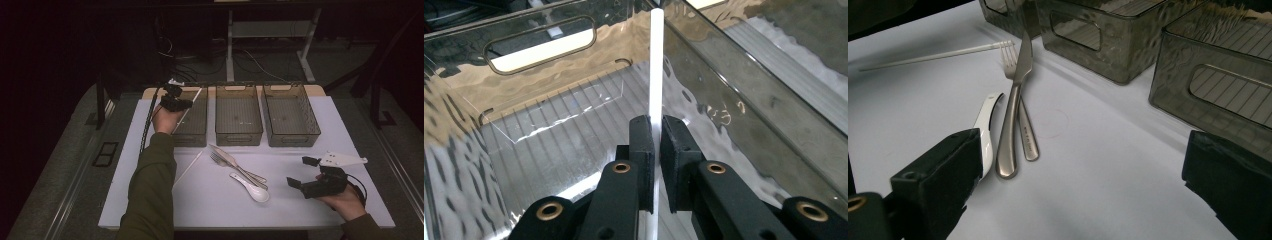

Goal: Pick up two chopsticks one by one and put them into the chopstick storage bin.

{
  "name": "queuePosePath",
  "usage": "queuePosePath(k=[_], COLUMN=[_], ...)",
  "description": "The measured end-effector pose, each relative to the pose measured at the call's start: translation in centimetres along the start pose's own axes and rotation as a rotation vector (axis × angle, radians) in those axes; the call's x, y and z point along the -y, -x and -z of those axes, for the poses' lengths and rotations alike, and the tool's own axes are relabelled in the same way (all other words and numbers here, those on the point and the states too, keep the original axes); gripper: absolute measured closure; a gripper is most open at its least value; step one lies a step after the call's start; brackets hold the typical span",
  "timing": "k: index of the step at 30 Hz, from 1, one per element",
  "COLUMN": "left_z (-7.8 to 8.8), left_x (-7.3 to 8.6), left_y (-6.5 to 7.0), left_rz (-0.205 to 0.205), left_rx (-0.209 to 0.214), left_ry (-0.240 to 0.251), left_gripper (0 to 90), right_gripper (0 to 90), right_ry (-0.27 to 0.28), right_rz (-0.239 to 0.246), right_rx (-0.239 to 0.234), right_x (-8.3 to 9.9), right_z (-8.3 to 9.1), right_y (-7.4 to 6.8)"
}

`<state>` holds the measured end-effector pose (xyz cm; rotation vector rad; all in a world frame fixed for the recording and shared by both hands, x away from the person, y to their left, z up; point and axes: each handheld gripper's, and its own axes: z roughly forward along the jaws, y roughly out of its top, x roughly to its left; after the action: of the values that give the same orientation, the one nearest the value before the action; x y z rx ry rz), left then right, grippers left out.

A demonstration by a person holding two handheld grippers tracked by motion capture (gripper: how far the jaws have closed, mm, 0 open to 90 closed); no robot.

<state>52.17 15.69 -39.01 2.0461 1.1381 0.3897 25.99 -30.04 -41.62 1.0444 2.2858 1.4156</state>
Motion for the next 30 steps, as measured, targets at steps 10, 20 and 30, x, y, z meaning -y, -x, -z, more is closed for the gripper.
queuePosePath(k=[10,20,30], left_z=[0.6,3.4,6.5], left_x=[-0.1,-0.7,0.0], left_y=[0.0,0.8,2.3], left_rz=[0.003,-0.021,-0.042], left_rx=[0.005,0.030,0.070], left_ry=[0.027,0.072,0.090], left_gripper=[77.4,69.2,57.8], right_gripper=[2.7,2.7,2.7], right_ry=[0.002,0.002,0.003], right_rz=[0.004,0.004,0.004], right_rx=[0.001,0.002,0.003], right_x=[0.0,0.0,-0.1], right_z=[0.0,-0.1,-0.2], right_y=[0.0,-0.1,-0.1])
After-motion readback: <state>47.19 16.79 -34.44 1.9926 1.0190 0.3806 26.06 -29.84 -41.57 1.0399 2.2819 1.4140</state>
